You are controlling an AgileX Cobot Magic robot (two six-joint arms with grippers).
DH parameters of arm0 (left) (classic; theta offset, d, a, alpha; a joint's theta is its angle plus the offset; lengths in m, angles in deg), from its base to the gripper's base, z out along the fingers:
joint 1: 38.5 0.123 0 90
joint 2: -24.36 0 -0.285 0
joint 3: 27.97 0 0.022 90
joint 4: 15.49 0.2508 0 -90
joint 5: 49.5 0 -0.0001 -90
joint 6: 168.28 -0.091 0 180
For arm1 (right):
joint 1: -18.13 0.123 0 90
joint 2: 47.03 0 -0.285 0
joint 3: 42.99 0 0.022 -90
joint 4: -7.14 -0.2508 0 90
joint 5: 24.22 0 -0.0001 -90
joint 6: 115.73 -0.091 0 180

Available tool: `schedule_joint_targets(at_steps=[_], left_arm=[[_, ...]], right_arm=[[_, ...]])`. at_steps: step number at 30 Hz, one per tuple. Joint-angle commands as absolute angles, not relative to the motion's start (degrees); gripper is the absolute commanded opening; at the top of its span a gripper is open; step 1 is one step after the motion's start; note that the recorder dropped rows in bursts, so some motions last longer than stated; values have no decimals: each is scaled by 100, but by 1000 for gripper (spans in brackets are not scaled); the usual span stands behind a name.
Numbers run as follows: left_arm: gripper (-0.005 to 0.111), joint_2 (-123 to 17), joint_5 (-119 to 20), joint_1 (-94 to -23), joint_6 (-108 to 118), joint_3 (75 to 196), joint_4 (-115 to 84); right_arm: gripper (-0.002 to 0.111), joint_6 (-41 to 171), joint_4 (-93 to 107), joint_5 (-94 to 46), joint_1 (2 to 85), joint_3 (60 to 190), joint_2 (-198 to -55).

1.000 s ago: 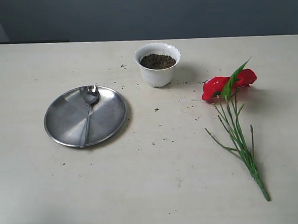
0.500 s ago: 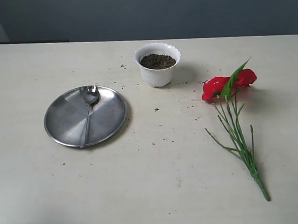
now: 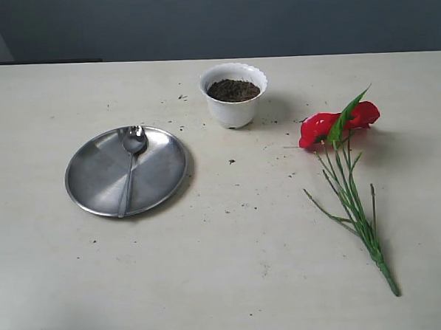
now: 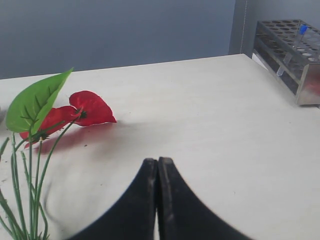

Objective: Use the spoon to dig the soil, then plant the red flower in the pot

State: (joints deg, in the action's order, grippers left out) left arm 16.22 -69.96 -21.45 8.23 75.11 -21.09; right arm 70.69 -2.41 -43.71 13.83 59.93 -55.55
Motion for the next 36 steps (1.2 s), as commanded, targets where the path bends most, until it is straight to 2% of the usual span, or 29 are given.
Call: schedule_joint_targets(at_steps=[1,27,36], left_arm=[[0,1657,-6886,-2144,815,7482,-2078],[0,1657,-6876,-2144,815,7482,-1973],[0,1657,-6876,-2144,815,7482,-1947]], right_arm=[[-1,7072,-245,-4343,1359,5980,-5533],[-1,7072,-233,-4309,1359,5980,-5533],[-1,7072,-1123,-2990,1359,5980,-5533]])
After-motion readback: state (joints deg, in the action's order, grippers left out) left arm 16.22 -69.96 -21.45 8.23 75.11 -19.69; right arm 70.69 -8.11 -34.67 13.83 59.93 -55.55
